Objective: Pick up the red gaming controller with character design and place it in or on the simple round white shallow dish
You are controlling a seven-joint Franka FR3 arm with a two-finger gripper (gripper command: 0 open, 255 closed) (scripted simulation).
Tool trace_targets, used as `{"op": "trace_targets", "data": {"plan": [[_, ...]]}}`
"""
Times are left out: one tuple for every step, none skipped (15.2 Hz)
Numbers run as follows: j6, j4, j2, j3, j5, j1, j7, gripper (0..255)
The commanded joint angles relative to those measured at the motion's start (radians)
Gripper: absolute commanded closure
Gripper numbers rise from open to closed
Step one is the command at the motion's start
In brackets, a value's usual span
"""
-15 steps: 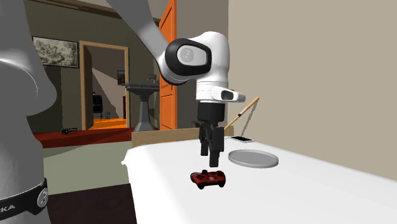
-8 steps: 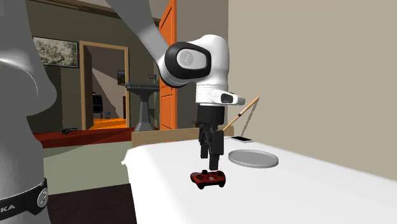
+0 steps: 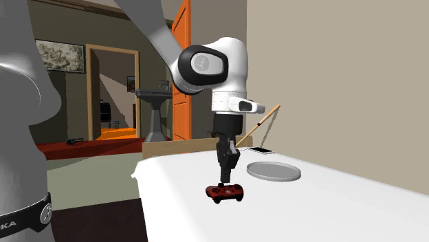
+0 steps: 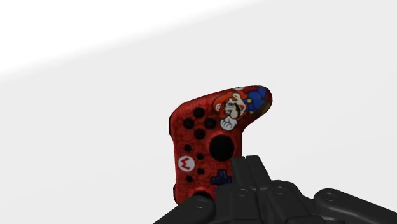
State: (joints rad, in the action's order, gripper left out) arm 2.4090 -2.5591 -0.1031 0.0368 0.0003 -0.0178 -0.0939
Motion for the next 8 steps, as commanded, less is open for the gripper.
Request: {"op": "trace_targets", "data": {"plan": [[0.000, -0.001, 0.001, 0.000, 0.000, 0.000, 0.000, 255], [0.000, -0.001, 0.000, 0.000, 0.000, 0.000, 0.000, 255], [0.000, -0.001, 0.000, 0.000, 0.000, 0.000, 0.000, 255], [0.000, -0.001, 0.000, 0.000, 0.000, 0.000, 0.000, 0], [0.041, -0.061, -0.054, 0.036, 0.114, 0.016, 0.029, 0], [0.080, -0.123, -0.109, 0.078, 0.231, 0.024, 0.061, 0], [0.118, -0.187, -0.165, 0.127, 0.349, 0.024, 0.095, 0], [0.155, -0.253, -0.222, 0.183, 0.466, 0.015, 0.129, 0]]}}
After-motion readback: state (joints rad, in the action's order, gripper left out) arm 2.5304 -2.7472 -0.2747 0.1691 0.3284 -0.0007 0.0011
